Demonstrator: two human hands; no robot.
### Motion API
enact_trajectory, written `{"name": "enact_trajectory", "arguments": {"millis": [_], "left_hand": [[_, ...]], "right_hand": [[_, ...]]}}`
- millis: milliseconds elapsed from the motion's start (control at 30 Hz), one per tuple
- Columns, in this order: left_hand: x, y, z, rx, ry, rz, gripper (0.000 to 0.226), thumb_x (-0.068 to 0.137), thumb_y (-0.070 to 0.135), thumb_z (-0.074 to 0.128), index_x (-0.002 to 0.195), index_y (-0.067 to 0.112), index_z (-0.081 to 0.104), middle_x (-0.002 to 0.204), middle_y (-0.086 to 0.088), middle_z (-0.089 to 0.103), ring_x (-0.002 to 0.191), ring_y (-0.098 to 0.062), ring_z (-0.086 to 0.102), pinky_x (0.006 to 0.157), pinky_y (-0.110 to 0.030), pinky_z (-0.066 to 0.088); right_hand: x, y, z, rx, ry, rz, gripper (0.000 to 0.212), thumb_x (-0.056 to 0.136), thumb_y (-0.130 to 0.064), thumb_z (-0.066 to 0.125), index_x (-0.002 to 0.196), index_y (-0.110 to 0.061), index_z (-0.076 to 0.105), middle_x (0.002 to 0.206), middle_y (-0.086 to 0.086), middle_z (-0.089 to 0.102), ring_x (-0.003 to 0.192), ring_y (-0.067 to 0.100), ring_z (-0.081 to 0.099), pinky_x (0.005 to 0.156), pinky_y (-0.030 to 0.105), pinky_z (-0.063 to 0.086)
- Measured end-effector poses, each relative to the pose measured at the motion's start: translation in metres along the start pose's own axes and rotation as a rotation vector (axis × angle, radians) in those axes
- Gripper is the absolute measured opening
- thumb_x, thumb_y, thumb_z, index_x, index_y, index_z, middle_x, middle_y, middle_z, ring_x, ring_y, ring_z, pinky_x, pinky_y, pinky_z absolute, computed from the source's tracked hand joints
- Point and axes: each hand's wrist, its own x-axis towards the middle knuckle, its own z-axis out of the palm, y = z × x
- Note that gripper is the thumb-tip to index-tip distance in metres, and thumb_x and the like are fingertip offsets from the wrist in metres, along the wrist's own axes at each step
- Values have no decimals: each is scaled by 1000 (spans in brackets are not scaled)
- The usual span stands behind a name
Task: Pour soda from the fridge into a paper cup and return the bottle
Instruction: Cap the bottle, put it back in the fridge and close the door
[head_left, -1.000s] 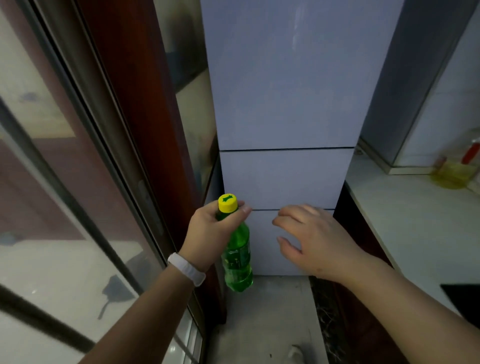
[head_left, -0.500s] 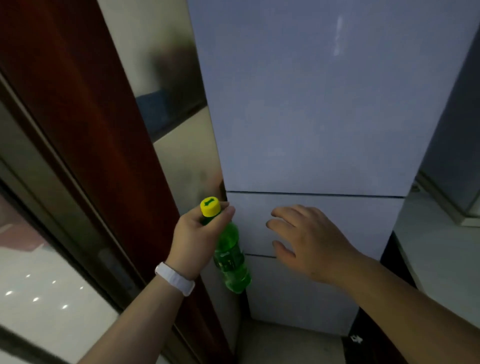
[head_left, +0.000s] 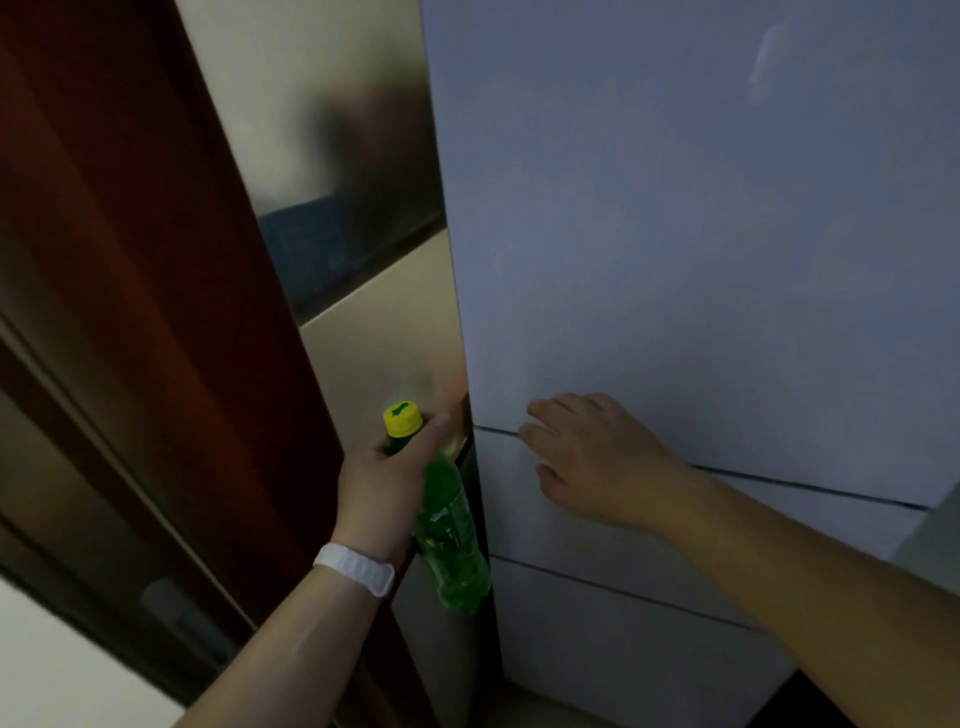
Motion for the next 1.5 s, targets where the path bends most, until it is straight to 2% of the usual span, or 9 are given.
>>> {"name": "enact_trajectory", "arguments": {"millis": [167, 333, 400, 533, 633, 733, 933, 1233, 1500], "left_hand": [[28, -2, 6, -22, 0, -6, 1, 84, 16, 76, 82, 16, 76, 74, 3, 75, 69, -9, 68, 68, -29, 52], [47, -7, 11, 17, -35, 44, 14, 86, 17, 74, 76, 27, 72, 67, 18, 71, 63, 4, 63, 61, -16, 49], [54, -10, 14, 24, -9, 42, 20, 87, 17, 72, 73, 32, 70, 68, 22, 70, 64, 4, 62, 63, -20, 49], [67, -18, 16, 18, 42, 12, 21, 88, 16, 71, 75, 32, 69, 71, 28, 68, 73, 1, 63, 72, -29, 48], [74, -20, 18, 16, 38, -27, 18, 88, 16, 72, 76, 29, 69, 68, 27, 68, 77, -6, 63, 71, -28, 48], [78, -23, 19, -17, 16, -57, 16, 86, 14, 73, 78, 27, 70, 68, 23, 69, 72, -3, 64, 67, -22, 47], [80, -23, 19, -7, -2, -53, 12, 85, 14, 74, 85, 26, 72, 69, 23, 71, 65, 12, 61, 56, -1, 42], [62, -10, 13, -41, -9, -70, 12, 86, 13, 73, 81, 23, 73, 70, 16, 73, 66, 1, 65, 61, -12, 50], [33, 10, -5, -26, 0, 21, 16, 85, 13, 73, 71, 20, 72, 64, 8, 70, 60, -2, 63, 57, -16, 49]], "right_hand": [[57, 14, 16, -98, -133, -83, 33, 69, -23, 61, 99, -9, 62, 111, 15, 61, 91, 33, 57, 73, 40, 47], [116, 22, 29, -208, -202, -183, 35, 70, -25, 65, 99, -6, 64, 109, 18, 60, 95, 37, 56, 83, 48, 47], [137, 22, 30, -255, -233, -227, 36, 71, -27, 67, 101, -7, 65, 110, 18, 59, 100, 38, 54, 90, 50, 44], [168, 19, 36, -396, -260, -321, 37, 91, -29, 45, 122, -12, 56, 129, 14, 51, 118, 35, 41, 106, 52, 24], [181, 22, 42, -590, -324, -331, 42, 98, -32, 36, 132, -13, 52, 142, 14, 43, 133, 36, 30, 114, 54, -3], [185, 25, 48, -743, -372, -338, 37, 97, -31, 38, 117, -12, 64, 126, 15, 56, 124, 37, 38, 107, 56, -20], [185, 28, 53, -726, -348, -365, 36, 97, -30, 36, 108, -12, 66, 113, 14, 59, 114, 35, 42, 112, 54, -14], [179, 19, 45, -753, -345, -360, 33, 98, -29, 40, 112, -14, 64, 119, 13, 60, 117, 36, 44, 114, 56, -3], [147, -10, 27, -632, -201, -406, 26, 90, -32, 54, 95, -14, 73, 102, 8, 68, 107, 30, 54, 115, 50, 0]]}}
